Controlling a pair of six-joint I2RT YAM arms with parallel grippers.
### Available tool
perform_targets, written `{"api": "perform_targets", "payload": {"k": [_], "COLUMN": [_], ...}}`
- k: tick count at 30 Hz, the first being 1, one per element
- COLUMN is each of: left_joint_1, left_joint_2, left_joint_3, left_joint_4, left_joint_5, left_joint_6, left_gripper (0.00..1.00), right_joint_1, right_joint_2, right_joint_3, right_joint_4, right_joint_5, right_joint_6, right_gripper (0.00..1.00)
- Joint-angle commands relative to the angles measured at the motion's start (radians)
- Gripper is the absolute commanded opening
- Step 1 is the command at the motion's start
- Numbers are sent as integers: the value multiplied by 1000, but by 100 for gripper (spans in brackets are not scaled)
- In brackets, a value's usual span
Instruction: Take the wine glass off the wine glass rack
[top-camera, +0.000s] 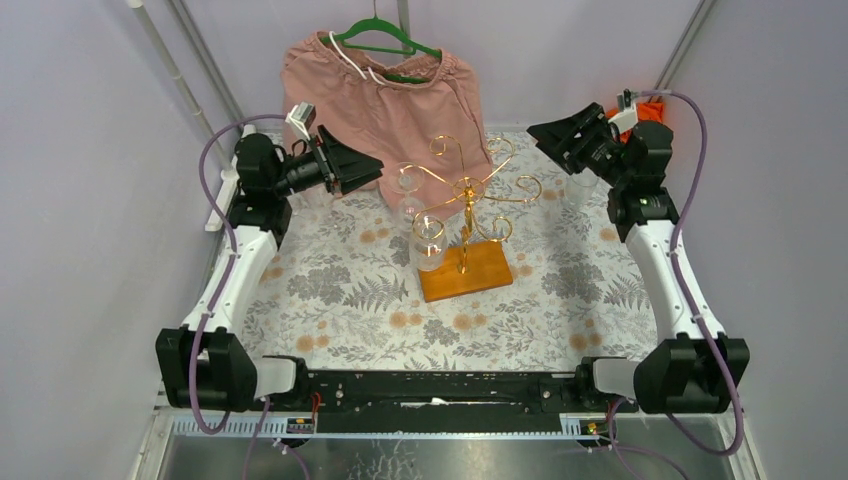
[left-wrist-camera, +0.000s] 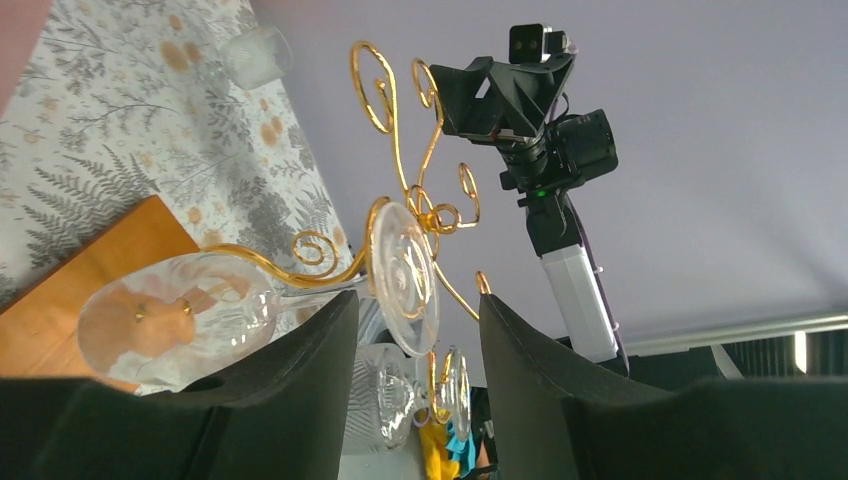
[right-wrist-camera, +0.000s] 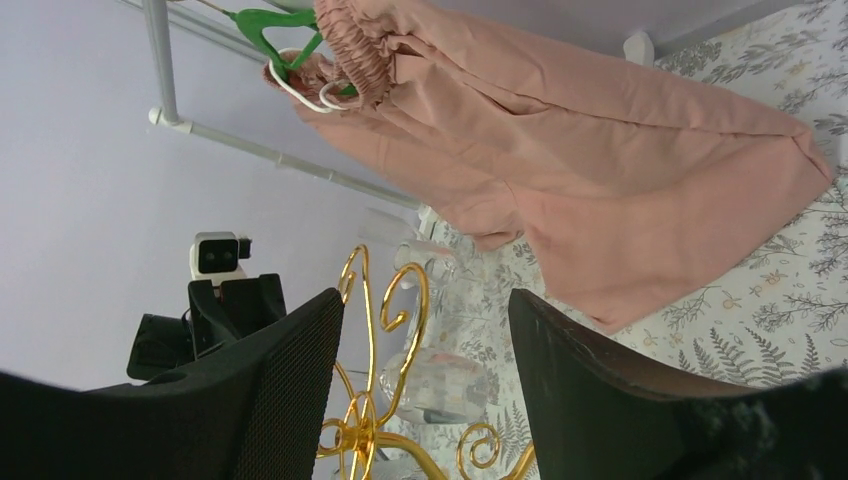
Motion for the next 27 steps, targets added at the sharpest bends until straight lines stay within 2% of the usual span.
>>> {"api": "perform_targets", "payload": {"k": [1, 11, 15, 17, 20, 27], "left_joint_1": [-30, -68, -78, -85, -103, -122], "left_joint_2": [8, 15, 20, 25, 29, 35], "left_joint_3": [-14, -24, -18, -16, -11, -11], "left_joint_4": [101, 39, 39, 42, 49, 45], "left_joint_5": [-9, -33, -37, -41, -47, -47], "left_joint_6": [-33, 21, 24, 21, 16, 17], "left_gripper": [55, 55, 54, 50, 39, 21], "right_joint_1": [0, -27, -29, -28, -28, -28], "right_joint_2": [-92, -189, -207, -214, -226, -251], "right_joint_3": [-1, 12, 7, -1, -12, -12], "right_joint_4": [-47, -94, -97, -97, -94, -107], "right_joint_5": [52, 73, 80, 84, 90, 101], "right_joint_6": [-52, -57, -59, -56, -54, -66], "right_gripper": [70, 68, 61, 55, 49, 47]}}
